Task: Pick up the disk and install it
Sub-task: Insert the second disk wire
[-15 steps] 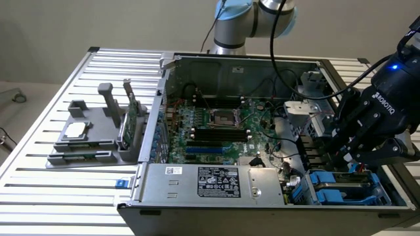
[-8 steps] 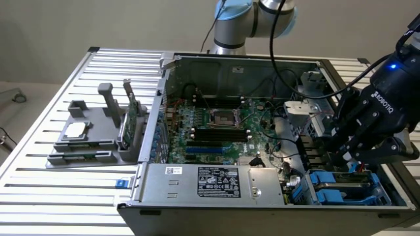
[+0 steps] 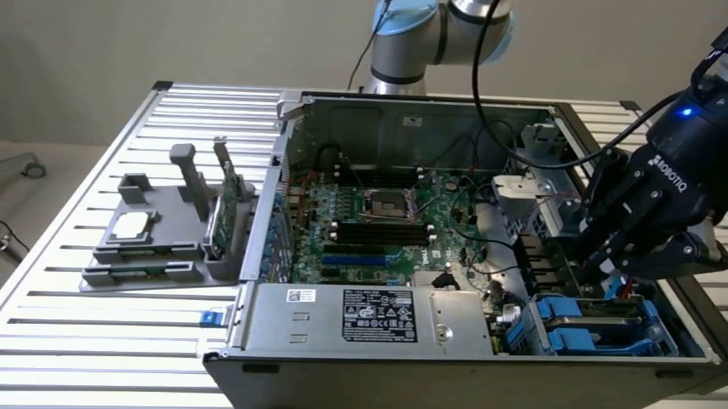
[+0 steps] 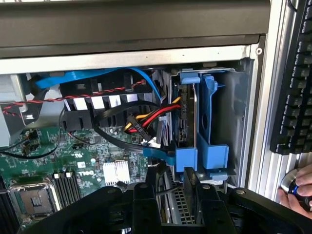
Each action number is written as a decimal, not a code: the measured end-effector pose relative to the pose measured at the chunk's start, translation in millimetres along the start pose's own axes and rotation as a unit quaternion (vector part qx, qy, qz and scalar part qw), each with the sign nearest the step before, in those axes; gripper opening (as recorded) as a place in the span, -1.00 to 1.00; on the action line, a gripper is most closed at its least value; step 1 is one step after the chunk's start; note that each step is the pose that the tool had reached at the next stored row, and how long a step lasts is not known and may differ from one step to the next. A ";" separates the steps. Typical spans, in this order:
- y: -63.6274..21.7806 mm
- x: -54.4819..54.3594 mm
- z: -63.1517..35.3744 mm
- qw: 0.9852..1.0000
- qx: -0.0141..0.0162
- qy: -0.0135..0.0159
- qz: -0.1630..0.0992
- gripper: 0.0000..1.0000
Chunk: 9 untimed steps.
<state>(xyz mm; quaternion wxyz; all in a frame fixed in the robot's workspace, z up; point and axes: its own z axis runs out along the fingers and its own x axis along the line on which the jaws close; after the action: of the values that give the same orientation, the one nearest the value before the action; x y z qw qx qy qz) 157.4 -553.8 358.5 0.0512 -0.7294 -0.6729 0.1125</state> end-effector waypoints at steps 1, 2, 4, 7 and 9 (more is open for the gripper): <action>0.9 0.1 -0.3 1.000 0.000 0.000 0.000 -0.27; 0.9 0.2 -0.2 1.000 0.000 0.000 0.000 -0.27; 0.9 0.1 -0.2 1.000 0.000 0.000 0.000 -0.27; 1.1 0.2 0.1 1.000 -0.001 0.000 0.000 -0.27; 1.2 0.2 0.2 1.000 -0.001 0.000 -0.001 -0.27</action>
<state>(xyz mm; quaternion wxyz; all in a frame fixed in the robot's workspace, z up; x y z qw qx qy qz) 158.5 -553.7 358.0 0.0504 -0.7290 -0.6734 0.1119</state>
